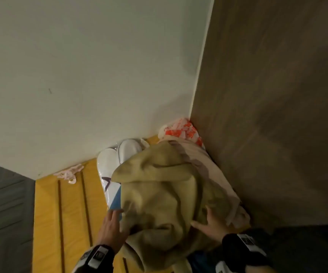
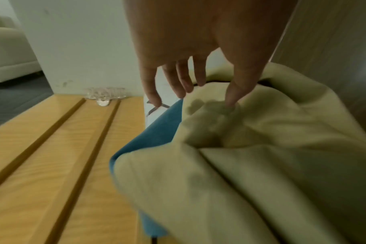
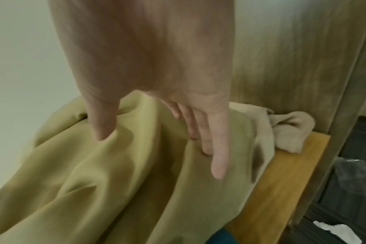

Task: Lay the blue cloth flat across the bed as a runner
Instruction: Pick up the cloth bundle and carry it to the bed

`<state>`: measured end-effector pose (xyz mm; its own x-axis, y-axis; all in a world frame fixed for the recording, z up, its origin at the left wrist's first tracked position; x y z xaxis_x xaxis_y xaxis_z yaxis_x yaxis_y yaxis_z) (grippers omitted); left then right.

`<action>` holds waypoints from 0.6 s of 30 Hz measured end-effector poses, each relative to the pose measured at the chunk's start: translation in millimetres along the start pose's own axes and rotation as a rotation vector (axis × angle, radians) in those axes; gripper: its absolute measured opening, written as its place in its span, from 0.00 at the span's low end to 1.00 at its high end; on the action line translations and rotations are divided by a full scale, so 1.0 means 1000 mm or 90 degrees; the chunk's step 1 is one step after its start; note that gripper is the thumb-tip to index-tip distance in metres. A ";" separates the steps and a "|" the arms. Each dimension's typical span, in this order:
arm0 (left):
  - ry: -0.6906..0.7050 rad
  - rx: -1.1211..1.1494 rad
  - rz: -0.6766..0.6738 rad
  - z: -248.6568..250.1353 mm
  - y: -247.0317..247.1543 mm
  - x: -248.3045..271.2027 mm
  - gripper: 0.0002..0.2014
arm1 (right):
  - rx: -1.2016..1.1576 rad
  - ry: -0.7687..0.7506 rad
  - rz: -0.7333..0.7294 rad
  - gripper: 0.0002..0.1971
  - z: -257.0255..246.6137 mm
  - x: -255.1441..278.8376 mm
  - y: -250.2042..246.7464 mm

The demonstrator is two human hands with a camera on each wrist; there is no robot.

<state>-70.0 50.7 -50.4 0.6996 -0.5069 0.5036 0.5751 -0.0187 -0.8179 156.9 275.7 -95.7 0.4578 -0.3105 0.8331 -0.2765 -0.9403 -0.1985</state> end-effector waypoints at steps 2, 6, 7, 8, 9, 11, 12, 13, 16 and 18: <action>-0.017 0.032 0.027 0.002 -0.010 -0.017 0.43 | -0.012 -0.024 -0.013 0.59 -0.012 -0.006 0.013; -0.017 0.048 0.042 0.010 -0.019 -0.055 0.56 | 0.011 -0.017 0.007 0.68 -0.022 -0.016 0.040; -0.012 0.055 0.050 0.010 -0.021 -0.064 0.58 | 0.037 -0.010 0.016 0.70 -0.023 -0.022 0.046; -0.006 0.068 0.061 0.010 -0.022 -0.074 0.59 | 0.082 0.006 0.029 0.71 -0.023 -0.030 0.052; -0.005 0.077 0.062 0.010 -0.023 -0.083 0.61 | 0.133 0.018 0.044 0.72 -0.026 -0.037 0.059; -0.012 0.088 0.067 0.007 -0.024 -0.097 0.64 | 0.202 0.053 0.067 0.74 -0.027 -0.050 0.074; -0.013 0.086 0.084 0.005 -0.027 -0.101 0.64 | 0.222 0.070 0.078 0.73 -0.026 -0.055 0.082; -0.008 0.081 0.113 0.004 -0.032 -0.105 0.64 | 0.248 0.081 0.101 0.71 -0.024 -0.060 0.087; 0.048 0.078 0.196 0.012 -0.048 -0.113 0.60 | 0.343 0.061 0.205 0.61 -0.026 -0.067 0.083; 0.093 0.041 0.183 0.021 -0.048 -0.120 0.58 | 0.382 0.029 0.228 0.52 -0.029 -0.068 0.080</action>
<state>-173.0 130.9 -65.7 0.7719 -0.6016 0.2054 0.3914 0.1951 -0.8993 79.5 225.6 -153.2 0.3860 -0.6216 0.6816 0.1170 -0.6999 -0.7045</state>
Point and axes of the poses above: each hand's wrist, its own x-axis away from the middle knuckle, its own y-axis out of the palm, z = x × y, the point moved 10 cm from there along -x, towards the middle knuckle, and after that the axes turned 7 degrees about -x, right-handed, at the moved point
